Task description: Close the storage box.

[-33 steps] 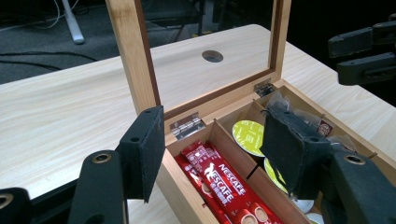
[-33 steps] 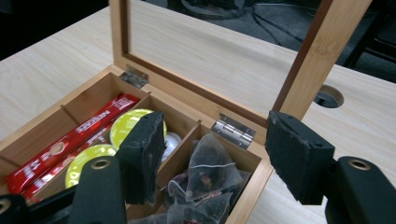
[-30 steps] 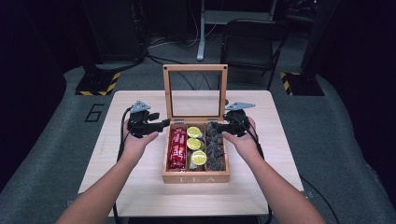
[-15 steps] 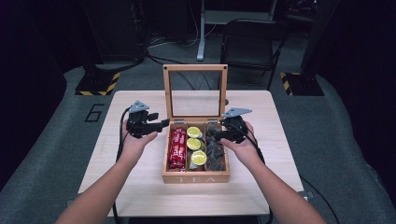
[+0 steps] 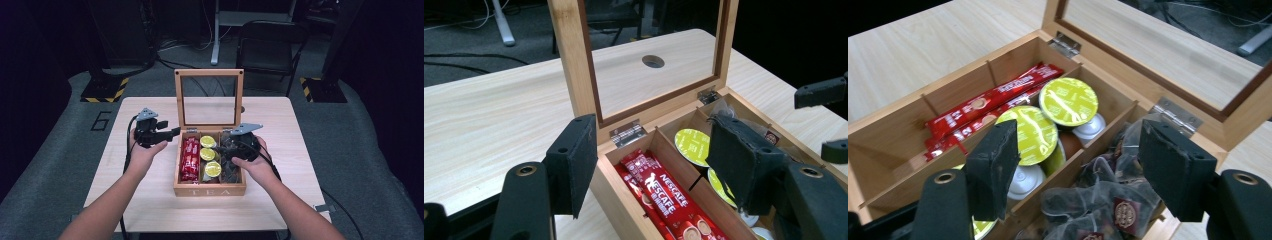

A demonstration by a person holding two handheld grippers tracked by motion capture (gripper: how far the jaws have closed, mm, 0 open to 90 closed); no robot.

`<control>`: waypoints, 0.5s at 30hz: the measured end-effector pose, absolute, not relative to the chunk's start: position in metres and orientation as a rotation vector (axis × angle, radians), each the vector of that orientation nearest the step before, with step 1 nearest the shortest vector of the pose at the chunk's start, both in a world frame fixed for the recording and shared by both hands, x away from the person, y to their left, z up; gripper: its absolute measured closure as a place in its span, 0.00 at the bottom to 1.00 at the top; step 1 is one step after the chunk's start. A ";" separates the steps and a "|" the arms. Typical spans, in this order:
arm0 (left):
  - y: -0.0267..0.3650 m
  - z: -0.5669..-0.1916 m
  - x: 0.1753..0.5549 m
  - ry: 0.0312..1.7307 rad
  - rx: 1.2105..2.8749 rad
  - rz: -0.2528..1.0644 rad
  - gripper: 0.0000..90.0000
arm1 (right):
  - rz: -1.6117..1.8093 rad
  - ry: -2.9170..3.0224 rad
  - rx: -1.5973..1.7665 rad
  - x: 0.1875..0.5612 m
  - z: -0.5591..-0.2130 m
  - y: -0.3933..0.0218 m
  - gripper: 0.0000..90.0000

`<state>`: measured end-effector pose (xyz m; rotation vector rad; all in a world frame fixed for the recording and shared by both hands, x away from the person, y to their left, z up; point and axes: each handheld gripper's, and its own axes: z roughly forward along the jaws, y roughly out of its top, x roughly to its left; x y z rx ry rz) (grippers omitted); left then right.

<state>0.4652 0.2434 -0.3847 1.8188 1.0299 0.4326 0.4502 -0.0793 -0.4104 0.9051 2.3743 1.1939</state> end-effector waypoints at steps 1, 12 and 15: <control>0.242 -0.385 0.465 1.027 1.823 0.429 0.40 | 1.195 2.381 0.894 0.449 -0.411 -0.079 0.36; 0.236 -0.384 0.464 1.012 1.840 0.430 0.40 | 1.223 2.432 0.871 0.436 -0.421 -0.076 0.35; 0.236 -0.384 0.464 1.015 1.835 0.431 0.40 | 1.235 2.449 0.844 0.432 -0.425 -0.075 0.35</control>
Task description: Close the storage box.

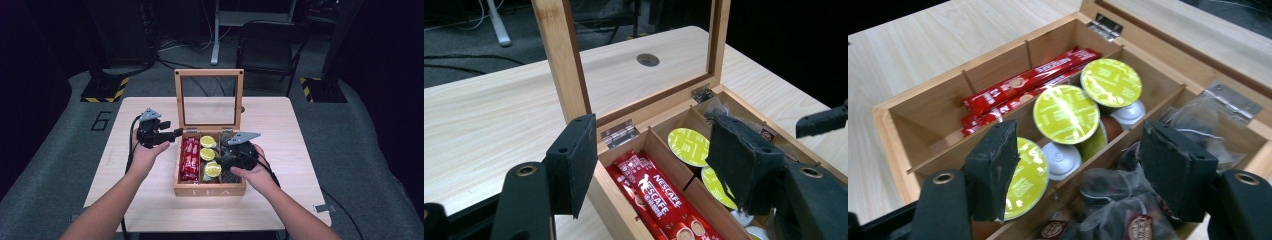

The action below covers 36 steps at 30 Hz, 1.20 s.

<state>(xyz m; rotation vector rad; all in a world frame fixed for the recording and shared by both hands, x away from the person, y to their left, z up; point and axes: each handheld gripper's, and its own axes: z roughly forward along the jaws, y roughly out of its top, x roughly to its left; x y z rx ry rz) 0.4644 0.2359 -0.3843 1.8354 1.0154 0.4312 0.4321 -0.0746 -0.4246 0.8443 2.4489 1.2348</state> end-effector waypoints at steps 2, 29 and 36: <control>0.236 -0.384 0.464 1.014 1.836 0.431 0.40 | 1.237 2.460 0.851 0.429 -0.427 -0.073 0.35; 0.241 -0.384 0.464 1.018 1.817 0.428 0.36 | 1.226 2.530 0.773 0.412 -0.444 -0.054 0.34; 0.241 -0.384 0.464 1.018 1.823 0.424 0.37 | 1.213 2.542 0.772 0.412 -0.447 -0.050 0.34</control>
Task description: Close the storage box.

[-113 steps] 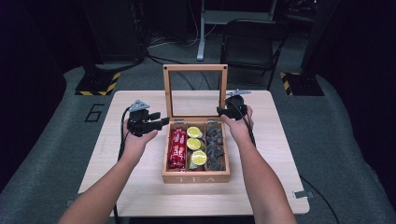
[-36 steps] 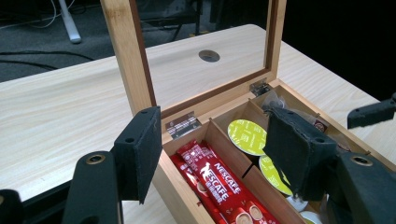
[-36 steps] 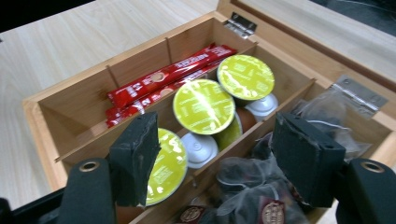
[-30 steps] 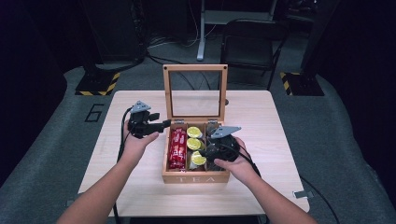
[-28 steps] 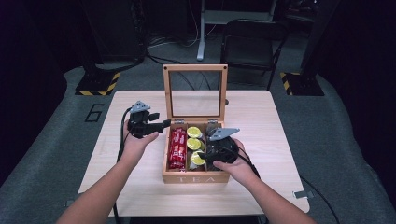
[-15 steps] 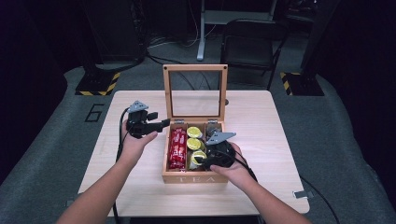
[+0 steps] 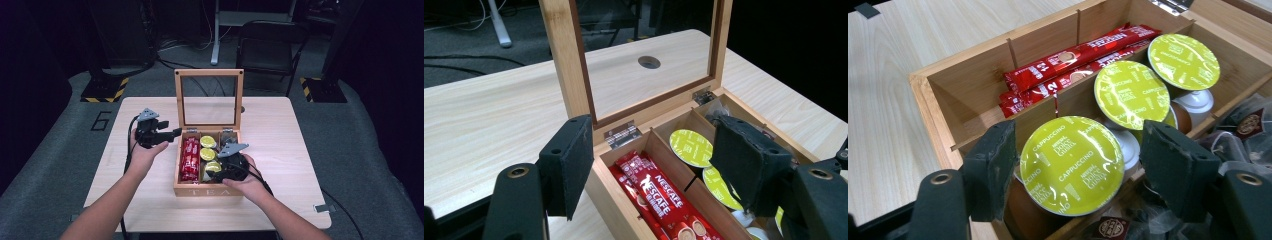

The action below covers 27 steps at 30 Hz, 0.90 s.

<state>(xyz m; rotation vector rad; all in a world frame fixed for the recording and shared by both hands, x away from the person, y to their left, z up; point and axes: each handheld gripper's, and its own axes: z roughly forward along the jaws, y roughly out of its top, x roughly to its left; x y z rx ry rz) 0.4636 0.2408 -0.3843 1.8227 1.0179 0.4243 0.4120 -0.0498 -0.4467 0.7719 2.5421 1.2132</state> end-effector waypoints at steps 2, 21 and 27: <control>0.240 -0.385 0.464 1.018 1.819 0.427 0.37 | 1.205 2.545 0.762 0.411 -0.448 -0.046 0.34; 0.243 -0.388 0.463 1.025 1.820 0.425 0.37 | 1.159 2.568 0.749 0.415 -0.457 -0.040 0.33; 0.243 -0.388 0.463 1.027 1.825 0.421 0.37 | 1.159 2.573 0.736 0.415 -0.459 -0.040 0.34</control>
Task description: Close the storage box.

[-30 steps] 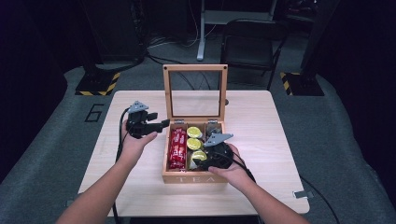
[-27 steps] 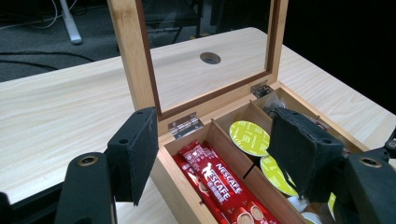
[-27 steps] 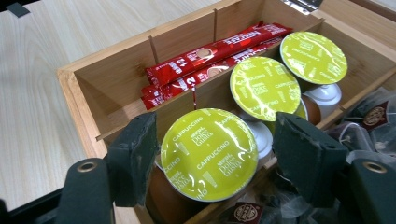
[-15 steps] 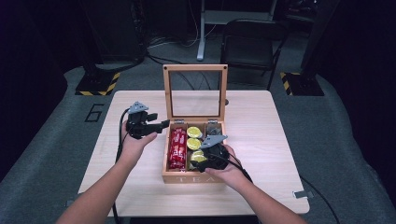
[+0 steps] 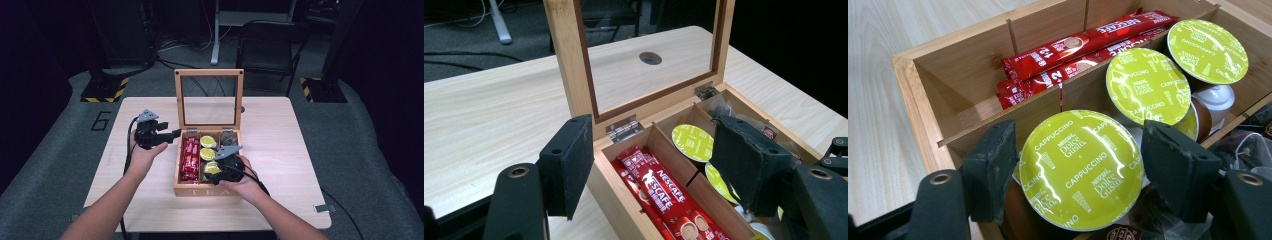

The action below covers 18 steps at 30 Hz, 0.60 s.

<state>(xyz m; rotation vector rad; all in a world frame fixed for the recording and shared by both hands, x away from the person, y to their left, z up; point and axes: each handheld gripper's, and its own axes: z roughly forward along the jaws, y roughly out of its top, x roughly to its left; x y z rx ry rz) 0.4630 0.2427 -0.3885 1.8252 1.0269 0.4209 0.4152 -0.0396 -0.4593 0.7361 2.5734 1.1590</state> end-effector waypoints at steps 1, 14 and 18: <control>0.242 -0.389 0.463 1.027 1.823 0.421 0.37 | 1.158 2.574 0.738 0.415 -0.459 -0.039 0.34; 0.242 -0.389 0.463 1.026 1.830 0.421 0.37 | 1.144 2.564 0.731 0.414 -0.459 -0.039 0.40; 0.242 -0.389 0.463 1.027 1.832 0.421 0.37 | 1.151 2.562 0.731 0.413 -0.458 -0.038 0.41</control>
